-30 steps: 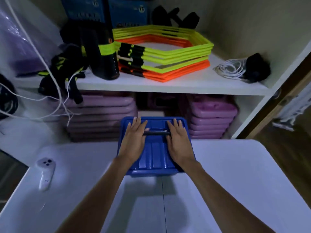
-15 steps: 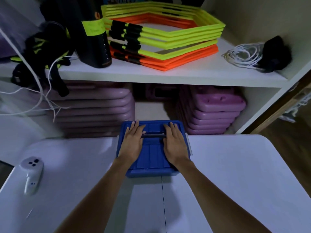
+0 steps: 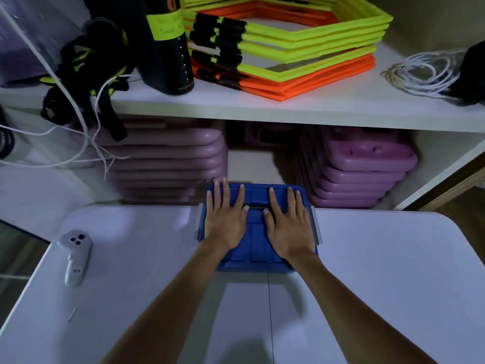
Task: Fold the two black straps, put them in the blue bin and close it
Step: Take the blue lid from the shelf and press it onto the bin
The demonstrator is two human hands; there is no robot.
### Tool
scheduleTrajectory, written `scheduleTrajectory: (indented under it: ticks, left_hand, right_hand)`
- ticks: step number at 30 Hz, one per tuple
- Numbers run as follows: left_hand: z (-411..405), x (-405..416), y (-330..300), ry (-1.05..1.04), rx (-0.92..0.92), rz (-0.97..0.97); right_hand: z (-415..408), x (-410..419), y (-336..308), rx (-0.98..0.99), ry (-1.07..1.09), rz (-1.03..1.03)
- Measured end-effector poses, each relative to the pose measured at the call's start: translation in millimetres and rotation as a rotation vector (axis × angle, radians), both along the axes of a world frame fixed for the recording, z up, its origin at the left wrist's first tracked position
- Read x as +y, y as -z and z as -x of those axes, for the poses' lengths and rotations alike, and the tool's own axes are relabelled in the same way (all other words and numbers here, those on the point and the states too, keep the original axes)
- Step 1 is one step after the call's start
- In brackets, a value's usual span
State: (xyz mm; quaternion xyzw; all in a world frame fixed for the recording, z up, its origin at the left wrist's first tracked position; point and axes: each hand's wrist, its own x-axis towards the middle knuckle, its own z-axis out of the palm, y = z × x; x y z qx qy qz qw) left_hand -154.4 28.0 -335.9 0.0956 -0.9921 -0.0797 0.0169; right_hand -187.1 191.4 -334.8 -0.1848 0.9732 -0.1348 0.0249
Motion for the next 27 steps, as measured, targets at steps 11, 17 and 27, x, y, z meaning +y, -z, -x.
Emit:
scheduleTrajectory:
  ticks: [11,17,27]
  left_hand:
    - [-30.2,-53.1,6.6,-0.388,0.006,-1.076]
    - [-24.4,-39.7,-1.5,-0.221,0.086,-0.868]
    - [-27.3,-13.9,4.8,-0.115,0.014,-0.04]
  right_hand:
    - [0.2,-0.5,2.3,0.042,0.005,-0.032]
    - [-0.6,0.3,2.9,0.043,0.015,-0.027]
    - [-1.9,0.2,-0.8,0.025,0.002,-0.02]
